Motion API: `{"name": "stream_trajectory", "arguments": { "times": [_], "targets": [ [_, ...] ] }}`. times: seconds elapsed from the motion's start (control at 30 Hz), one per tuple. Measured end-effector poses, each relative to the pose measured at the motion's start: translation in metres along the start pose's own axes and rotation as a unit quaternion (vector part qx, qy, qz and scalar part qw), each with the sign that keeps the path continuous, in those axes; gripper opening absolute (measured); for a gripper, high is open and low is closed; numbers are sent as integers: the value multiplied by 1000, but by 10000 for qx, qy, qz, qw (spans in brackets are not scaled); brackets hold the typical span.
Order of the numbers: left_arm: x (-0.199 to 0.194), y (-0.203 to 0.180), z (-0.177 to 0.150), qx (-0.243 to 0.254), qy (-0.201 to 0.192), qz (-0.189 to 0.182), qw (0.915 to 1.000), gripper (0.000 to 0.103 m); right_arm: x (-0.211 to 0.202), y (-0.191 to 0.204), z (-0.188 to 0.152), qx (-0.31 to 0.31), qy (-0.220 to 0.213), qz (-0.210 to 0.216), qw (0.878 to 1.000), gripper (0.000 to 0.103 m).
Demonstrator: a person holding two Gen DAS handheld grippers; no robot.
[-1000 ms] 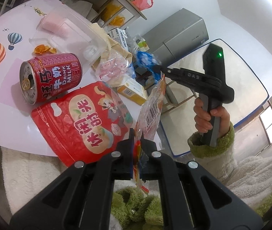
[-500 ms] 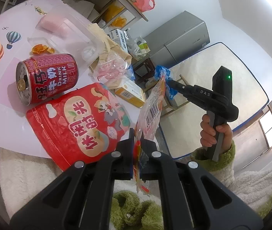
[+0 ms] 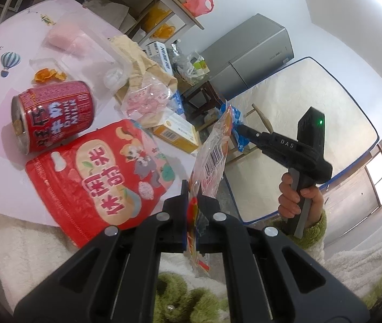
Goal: Collect trash
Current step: 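Grasp the blue candy wrapper with the right tool and lift it, then carry both items to the blue wastebasket and open both tools to drop them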
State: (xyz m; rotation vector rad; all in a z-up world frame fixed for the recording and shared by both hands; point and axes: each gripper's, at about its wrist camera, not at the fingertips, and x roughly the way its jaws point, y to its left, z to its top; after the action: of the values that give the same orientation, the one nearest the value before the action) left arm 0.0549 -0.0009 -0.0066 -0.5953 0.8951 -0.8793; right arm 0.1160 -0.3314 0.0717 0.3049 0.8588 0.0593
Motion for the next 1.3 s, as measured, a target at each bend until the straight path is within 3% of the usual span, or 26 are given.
{"name": "stream_trajectory", "arguments": {
  "times": [0.2, 0.33, 0.57, 0.73, 0.83, 1.07, 1.13, 1.2, 1.27, 1.3],
  "targets": [
    [18, -40, 21, 531, 53, -29, 9986, 2, -27, -45, -14, 629, -347, -200, 9972, 14],
    [51, -76, 44, 972, 244, -14, 9950, 2, -52, -93, -30, 1218, -615, -513, 9893, 14],
    [168, -140, 78, 1432, 1073, 221, 9836, 2, -80, -184, -66, 2253, -861, -1109, 9641, 14],
    [273, -176, 83, 1936, 1628, 665, 9652, 2, -61, -251, -92, 3038, -654, -1144, 9436, 14],
    [350, -180, 74, 2192, 2083, 1111, 9467, 2, -41, -279, -104, 3352, -488, -1137, 9340, 14],
    [484, -154, 44, 2320, 3120, 1857, 9024, 2, 35, -339, -115, 3950, 109, -1018, 9129, 14],
    [511, -148, 40, 2343, 3201, 1991, 8961, 3, 55, -352, -112, 4026, 183, -1064, 9090, 14],
    [529, -144, 39, 2269, 3249, 2012, 8958, 3, 73, -366, -110, 4144, 238, -1029, 9039, 16],
    [542, -137, 40, 2137, 3243, 2069, 8980, 19, 85, -380, -115, 4287, 287, -1024, 8972, 28],
    [545, -137, 40, 2086, 3211, 2091, 8998, 34, 91, -386, -118, 4351, 317, -1041, 8938, 33]
  ]
}}
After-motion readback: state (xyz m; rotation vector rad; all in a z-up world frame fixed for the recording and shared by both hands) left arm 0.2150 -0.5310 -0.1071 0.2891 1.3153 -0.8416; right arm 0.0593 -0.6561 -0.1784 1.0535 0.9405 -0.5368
